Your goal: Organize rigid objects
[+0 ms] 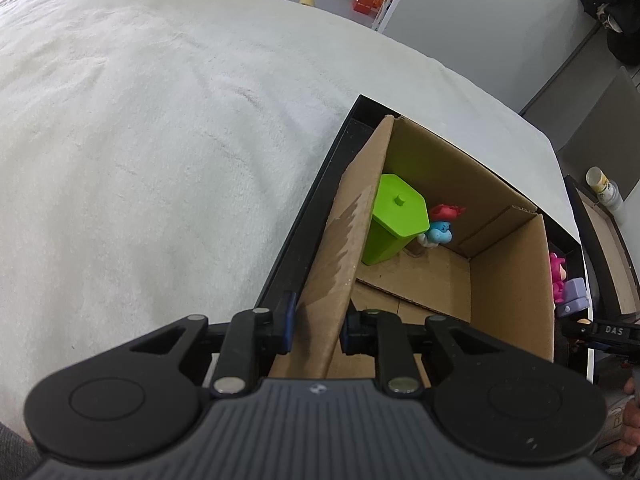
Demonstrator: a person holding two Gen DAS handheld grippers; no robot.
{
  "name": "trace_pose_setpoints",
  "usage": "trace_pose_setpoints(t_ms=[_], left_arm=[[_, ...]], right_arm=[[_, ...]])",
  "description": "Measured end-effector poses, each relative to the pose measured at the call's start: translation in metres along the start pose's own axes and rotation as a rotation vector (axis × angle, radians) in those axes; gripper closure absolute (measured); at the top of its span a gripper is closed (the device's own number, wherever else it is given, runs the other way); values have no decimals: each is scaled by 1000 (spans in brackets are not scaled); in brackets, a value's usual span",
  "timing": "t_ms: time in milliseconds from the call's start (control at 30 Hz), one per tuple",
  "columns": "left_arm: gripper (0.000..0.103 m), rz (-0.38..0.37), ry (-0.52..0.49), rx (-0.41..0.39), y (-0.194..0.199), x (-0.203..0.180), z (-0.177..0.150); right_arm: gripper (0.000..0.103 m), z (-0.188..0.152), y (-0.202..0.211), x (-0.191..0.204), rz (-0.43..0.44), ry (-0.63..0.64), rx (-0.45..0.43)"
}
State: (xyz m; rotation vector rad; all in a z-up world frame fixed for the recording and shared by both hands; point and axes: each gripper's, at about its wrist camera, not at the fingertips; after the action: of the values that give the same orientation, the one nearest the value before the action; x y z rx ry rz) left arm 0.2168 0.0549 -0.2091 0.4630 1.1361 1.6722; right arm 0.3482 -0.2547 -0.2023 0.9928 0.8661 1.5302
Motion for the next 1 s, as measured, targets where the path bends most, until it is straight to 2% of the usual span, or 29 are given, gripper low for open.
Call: trace_pose_setpoints(t_ms=[633,1000], left_arm=[[84,-7,19,9,0,4,1],[83,-28,22,14,1,5,1]], right_arm=[[59,3,55,25,43,46,-95],[59,1,79,55,53,93,-129]])
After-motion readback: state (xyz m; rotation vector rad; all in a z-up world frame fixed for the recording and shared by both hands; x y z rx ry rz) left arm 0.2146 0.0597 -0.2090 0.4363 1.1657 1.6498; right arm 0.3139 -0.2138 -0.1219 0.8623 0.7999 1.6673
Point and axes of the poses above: each gripper's, at about its wrist camera, not at the fingertips, and y roughly against the way its jaws point, x to its left, z to its top, and after that the axes turned 8 degrees about -y, right-handed
